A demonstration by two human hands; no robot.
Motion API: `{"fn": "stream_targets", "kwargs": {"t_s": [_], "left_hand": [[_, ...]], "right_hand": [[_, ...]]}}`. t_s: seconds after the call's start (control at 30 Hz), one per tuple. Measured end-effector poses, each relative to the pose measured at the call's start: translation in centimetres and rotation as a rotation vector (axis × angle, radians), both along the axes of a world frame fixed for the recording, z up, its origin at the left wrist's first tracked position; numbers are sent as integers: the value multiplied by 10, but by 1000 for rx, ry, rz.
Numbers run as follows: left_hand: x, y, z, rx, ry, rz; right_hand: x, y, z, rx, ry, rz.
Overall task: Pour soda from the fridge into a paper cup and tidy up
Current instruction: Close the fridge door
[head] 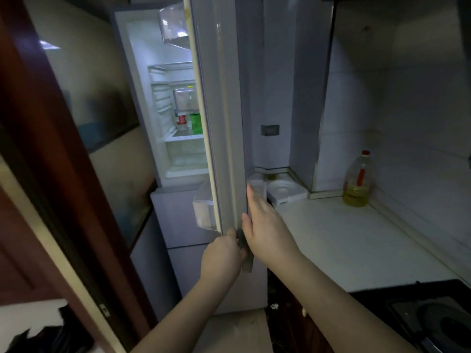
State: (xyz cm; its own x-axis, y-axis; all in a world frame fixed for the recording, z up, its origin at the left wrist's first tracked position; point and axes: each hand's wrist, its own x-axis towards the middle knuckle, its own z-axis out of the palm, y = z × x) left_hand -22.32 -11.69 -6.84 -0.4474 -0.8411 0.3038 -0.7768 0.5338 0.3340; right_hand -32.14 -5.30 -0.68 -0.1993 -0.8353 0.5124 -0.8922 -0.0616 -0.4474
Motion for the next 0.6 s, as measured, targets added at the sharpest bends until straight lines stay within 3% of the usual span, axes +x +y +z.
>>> {"fn": "stream_targets", "kwargs": {"t_s": [0.37,0.6], "left_hand": [[27,-29,7,-7,22,217],[66,-75,-7,-60,70,286]], "right_hand": [[21,-44,-7,-53,-95,225],[33,-95,-6,-11,16,321]]}}
